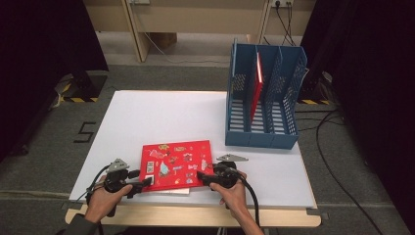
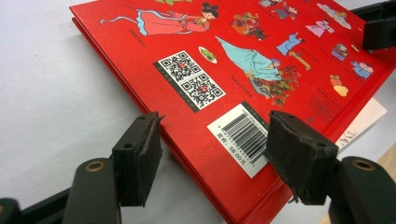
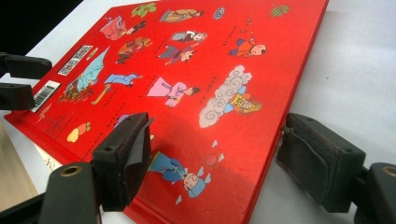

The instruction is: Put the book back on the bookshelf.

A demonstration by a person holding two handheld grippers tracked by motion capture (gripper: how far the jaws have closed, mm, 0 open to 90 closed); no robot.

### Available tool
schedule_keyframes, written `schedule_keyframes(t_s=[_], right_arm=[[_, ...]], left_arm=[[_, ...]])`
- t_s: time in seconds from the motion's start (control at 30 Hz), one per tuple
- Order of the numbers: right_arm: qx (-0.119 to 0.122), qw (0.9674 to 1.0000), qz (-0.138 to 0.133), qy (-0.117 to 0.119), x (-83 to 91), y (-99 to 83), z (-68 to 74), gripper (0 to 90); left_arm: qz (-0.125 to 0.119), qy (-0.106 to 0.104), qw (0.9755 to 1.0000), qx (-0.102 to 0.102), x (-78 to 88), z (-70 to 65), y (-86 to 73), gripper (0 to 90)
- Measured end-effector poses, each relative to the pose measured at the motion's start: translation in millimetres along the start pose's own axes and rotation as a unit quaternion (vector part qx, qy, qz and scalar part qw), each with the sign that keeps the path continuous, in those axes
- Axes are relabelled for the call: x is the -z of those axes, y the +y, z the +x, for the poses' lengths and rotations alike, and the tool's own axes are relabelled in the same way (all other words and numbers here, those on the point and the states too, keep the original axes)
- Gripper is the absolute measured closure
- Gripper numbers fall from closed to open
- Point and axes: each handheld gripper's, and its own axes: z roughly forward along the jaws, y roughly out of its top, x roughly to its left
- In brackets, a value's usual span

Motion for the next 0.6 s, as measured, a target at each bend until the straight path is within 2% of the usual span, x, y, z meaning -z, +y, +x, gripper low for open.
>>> schedule_keyframes(t_s=[0.07, 0.13, 0.23, 0.27, 0.37, 0.47, 0.6], right_arm=[[0.001, 1.0000, 0.000, 0.001, 0.0, 0.1, -0.3, 25.3], [-0.009, 1.0000, -0.003, 0.001, 0.3, 0.2, -0.4, 27.1], [-0.050, 0.9984, -0.023, 0.017, 3.0, 0.9, -4.1, 31.1], [-0.057, 0.9978, -0.028, 0.020, 4.4, 1.9, -4.9, 32.9], [-0.067, 0.9956, -0.056, 0.034, 9.5, 5.5, -5.6, 37.6], [-0.069, 0.9933, -0.082, 0.044, 16.5, 11.6, -2.0, 40.2], [-0.069, 0.9925, -0.092, 0.042, 20.1, 17.8, 5.5, 40.9]], left_arm=[[-0.001, -0.003, 1.0000, 0.004, -0.2, 0.8, -0.3, 34.9], [-0.002, -0.004, 1.0000, 0.005, -0.2, 1.2, -0.6, 34.8], [0.001, -0.006, 0.9999, 0.012, -0.3, 2.1, -0.3, 34.8], [0.001, -0.006, 0.9999, 0.015, -0.3, 2.7, -0.6, 34.7], [0.000, -0.016, 0.9994, 0.031, -0.6, 6.2, -1.7, 34.8], [-0.003, -0.016, 0.9992, 0.036, -1.1, 5.5, -1.9, 35.0], [-0.005, -0.017, 0.9989, 0.043, -0.9, 6.0, -2.7, 34.9]])
